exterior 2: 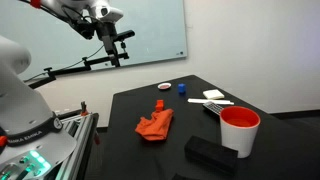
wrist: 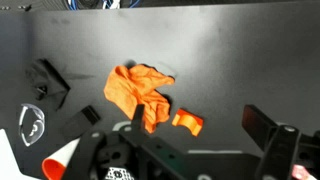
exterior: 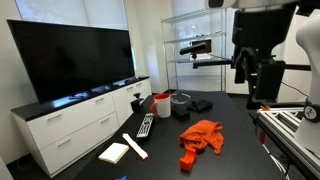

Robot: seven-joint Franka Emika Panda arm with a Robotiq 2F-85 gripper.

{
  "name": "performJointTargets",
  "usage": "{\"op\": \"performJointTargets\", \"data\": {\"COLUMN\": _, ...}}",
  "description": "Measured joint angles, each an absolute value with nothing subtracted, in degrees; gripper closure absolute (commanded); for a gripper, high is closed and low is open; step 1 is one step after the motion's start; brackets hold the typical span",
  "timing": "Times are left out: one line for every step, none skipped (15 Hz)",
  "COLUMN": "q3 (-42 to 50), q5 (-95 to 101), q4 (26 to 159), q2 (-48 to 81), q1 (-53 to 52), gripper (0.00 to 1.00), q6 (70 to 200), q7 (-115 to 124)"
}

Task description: Put some of the objects into a pile

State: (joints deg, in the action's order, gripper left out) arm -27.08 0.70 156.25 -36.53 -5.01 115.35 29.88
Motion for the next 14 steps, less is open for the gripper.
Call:
{"op": "performJointTargets", "data": {"q3": -27.05, "q5": 0.7, "q4": 155.0, "q2": -36.86, "q1": -5.01, "gripper": 0.0, "q6": 115.56, "q7": 29.88}}
{"op": "performJointTargets", "data": {"q3": -27.05, "q5": 0.7, "q4": 154.12, "q2": -37.18, "q1": -5.01, "gripper": 0.0, "q6": 115.39, "q7": 29.88}}
{"op": "performJointTargets", "data": {"q3": -27.06, "q5": 0.7, "q4": 153.87, "q2": -37.33, "q1": -5.01, "gripper": 0.0, "q6": 115.16, "q7": 29.88}}
{"op": "performJointTargets", "data": {"q3": -27.08, "q5": 0.7, "q4": 153.9, "q2": -37.35, "q1": -5.01, "gripper": 0.0, "q6": 115.08, "q7": 29.88}}
{"op": "performJointTargets", "data": {"q3": -27.07, "q5": 0.7, "q4": 153.94, "q2": -37.35, "q1": -5.01, "gripper": 0.0, "q6": 115.05, "q7": 29.88}}
{"op": "performJointTargets", "data": {"q3": -27.07, "q5": 0.7, "q4": 153.95, "q2": -37.35, "q1": -5.01, "gripper": 0.0, "q6": 115.05, "q7": 29.88}}
{"op": "performJointTargets", "data": {"q3": -27.08, "q5": 0.7, "q4": 153.95, "q2": -37.35, "q1": -5.01, "gripper": 0.0, "q6": 115.05, "q7": 29.88}}
{"op": "performJointTargets", "data": {"q3": -27.08, "q5": 0.7, "q4": 153.95, "q2": -37.35, "q1": -5.01, "gripper": 0.0, "q6": 115.05, "q7": 29.88}}
{"op": "performJointTargets", "data": {"q3": -27.08, "q5": 0.7, "q4": 153.95, "q2": -37.35, "q1": -5.01, "gripper": 0.0, "q6": 115.05, "q7": 29.88}}
{"op": "performJointTargets", "data": {"q3": -27.07, "q5": 0.7, "q4": 153.95, "q2": -37.35, "q1": -5.01, "gripper": 0.0, "q6": 115.05, "q7": 29.88}}
{"op": "performJointTargets", "data": {"q3": -27.08, "q5": 0.7, "q4": 153.95, "q2": -37.35, "q1": -5.01, "gripper": 0.0, "q6": 115.05, "q7": 29.88}}
{"op": "performJointTargets", "data": {"q3": -27.08, "q5": 0.7, "q4": 153.95, "q2": -37.35, "q1": -5.01, "gripper": 0.0, "q6": 115.05, "q7": 29.88}}
{"op": "performJointTargets", "data": {"q3": -27.08, "q5": 0.7, "q4": 153.95, "q2": -37.35, "q1": -5.01, "gripper": 0.0, "q6": 115.05, "q7": 29.88}}
{"op": "performJointTargets", "data": {"q3": -27.08, "q5": 0.7, "q4": 153.95, "q2": -37.35, "q1": -5.01, "gripper": 0.0, "q6": 115.05, "q7": 29.88}}
